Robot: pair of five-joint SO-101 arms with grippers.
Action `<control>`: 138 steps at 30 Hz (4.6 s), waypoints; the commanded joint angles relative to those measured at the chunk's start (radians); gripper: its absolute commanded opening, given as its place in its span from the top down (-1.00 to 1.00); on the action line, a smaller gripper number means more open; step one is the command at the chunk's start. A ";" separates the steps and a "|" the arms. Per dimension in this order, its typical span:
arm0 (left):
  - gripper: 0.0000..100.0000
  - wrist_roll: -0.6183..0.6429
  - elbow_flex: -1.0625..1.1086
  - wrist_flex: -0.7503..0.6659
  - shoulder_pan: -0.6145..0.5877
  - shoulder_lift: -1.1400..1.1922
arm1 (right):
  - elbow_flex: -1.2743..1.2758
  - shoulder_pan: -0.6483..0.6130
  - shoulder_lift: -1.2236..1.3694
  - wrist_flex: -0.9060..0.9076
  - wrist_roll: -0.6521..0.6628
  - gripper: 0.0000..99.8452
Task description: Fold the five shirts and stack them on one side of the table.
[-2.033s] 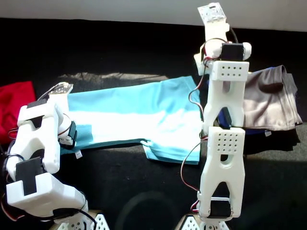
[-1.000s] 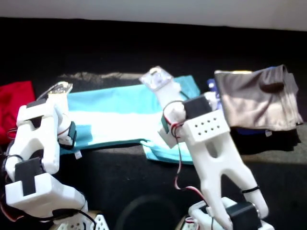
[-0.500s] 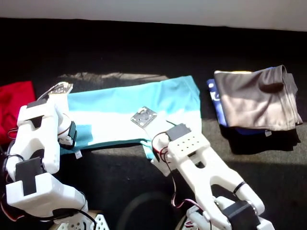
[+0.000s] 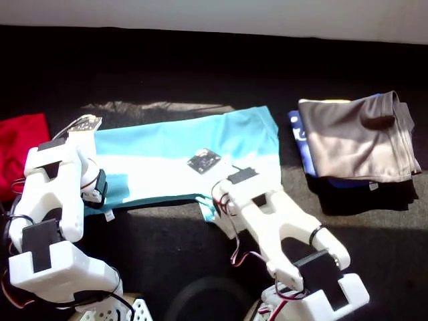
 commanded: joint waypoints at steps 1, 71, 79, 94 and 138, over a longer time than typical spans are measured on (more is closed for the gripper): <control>0.98 -0.006 -0.015 -0.026 -0.028 0.008 | -0.058 0.105 0.024 -0.022 0.000 0.98; 0.98 -0.005 -0.038 -0.026 -0.036 -0.174 | -1.194 -0.024 0.602 0.463 -0.226 0.96; 0.98 0.101 -0.140 -0.026 -0.074 -0.097 | -1.175 -0.022 0.602 0.269 -0.230 0.96; 0.71 0.307 -0.498 0.117 -0.093 0.223 | -1.429 0.074 0.553 0.519 -0.189 0.96; 0.70 0.345 -0.914 0.391 0.005 0.631 | -1.649 0.173 0.504 0.727 -0.106 0.96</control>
